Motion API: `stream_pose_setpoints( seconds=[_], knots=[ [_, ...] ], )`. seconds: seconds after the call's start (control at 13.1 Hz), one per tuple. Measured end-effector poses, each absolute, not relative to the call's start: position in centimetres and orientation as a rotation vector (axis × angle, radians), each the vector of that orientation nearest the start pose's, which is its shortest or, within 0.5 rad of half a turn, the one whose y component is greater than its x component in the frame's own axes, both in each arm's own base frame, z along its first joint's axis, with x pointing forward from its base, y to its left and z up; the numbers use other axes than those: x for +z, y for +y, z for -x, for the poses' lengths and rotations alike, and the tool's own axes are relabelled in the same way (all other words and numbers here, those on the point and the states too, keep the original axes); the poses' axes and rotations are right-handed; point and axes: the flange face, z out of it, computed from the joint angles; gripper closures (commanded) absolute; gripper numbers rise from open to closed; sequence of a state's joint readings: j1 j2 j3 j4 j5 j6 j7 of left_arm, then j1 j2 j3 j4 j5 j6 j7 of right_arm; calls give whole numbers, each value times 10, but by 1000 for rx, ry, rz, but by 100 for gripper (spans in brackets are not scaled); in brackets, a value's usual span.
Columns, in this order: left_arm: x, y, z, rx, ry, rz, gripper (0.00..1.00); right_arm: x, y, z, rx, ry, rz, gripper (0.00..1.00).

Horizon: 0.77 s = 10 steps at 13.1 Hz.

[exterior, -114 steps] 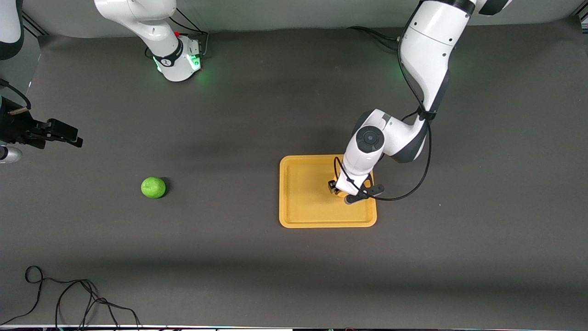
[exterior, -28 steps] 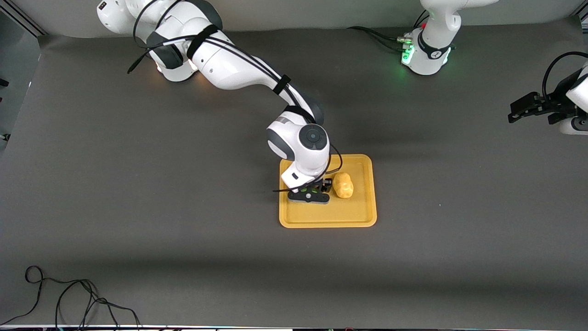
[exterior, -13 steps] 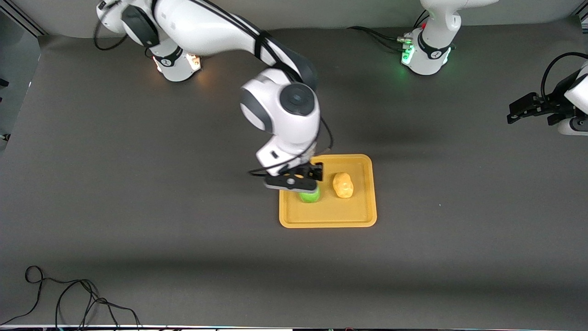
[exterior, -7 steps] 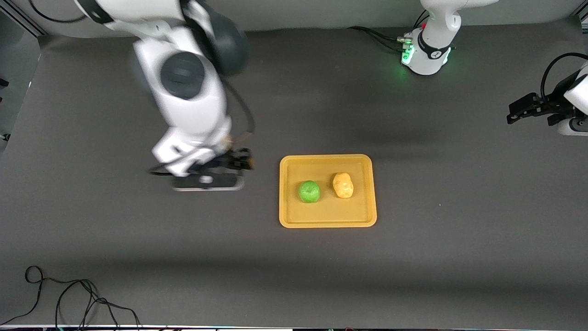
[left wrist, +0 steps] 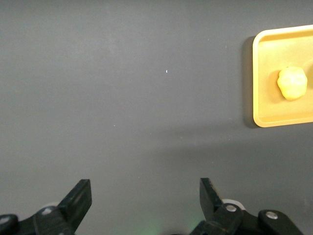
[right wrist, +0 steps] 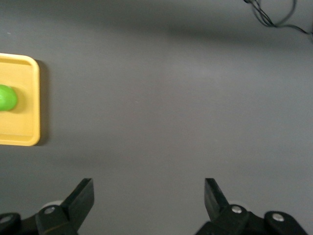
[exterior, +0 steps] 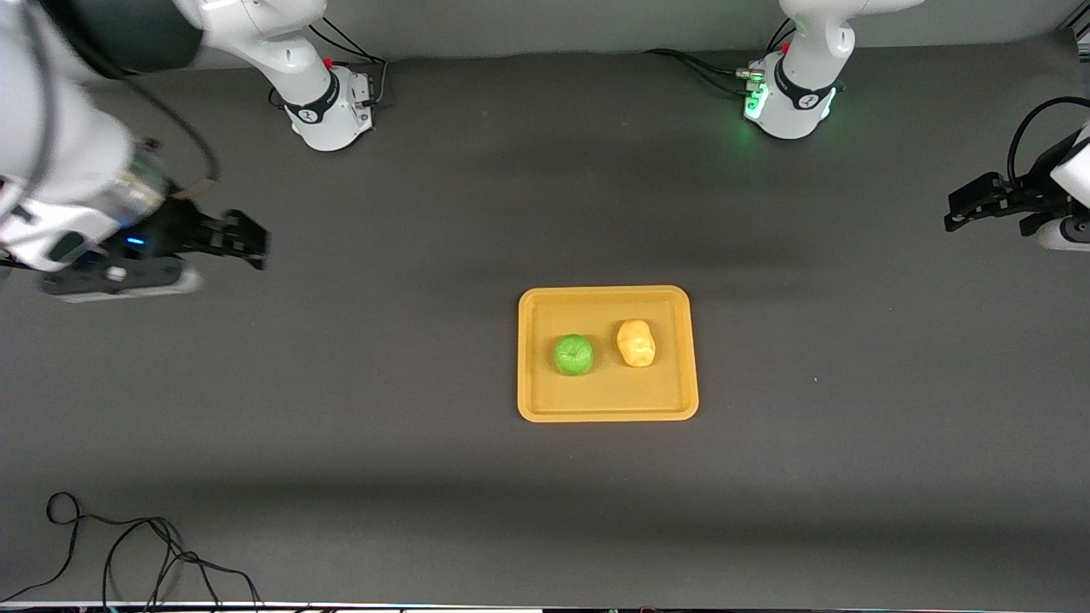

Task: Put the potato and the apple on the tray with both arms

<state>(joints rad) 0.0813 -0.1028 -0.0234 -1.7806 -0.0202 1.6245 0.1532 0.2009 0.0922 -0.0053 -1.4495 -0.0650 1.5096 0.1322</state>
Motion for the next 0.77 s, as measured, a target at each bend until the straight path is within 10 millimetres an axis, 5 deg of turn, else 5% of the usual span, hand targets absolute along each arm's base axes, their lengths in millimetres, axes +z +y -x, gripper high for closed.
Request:
stream_pose_setpoints(
  seconds=[0.23, 0.46, 0.77],
  knots=[
    [585, 29, -522, 80, 166, 3157, 2, 615, 37, -565, 42, 11, 3205, 0],
    [588, 33, -524, 43, 220, 3127, 2, 609, -7, -567, 53, 82, 3204, 0],
    [589, 35, -526, 25, 248, 3110, 2, 607, -18, -567, 52, 95, 3195, 0]
  ],
)
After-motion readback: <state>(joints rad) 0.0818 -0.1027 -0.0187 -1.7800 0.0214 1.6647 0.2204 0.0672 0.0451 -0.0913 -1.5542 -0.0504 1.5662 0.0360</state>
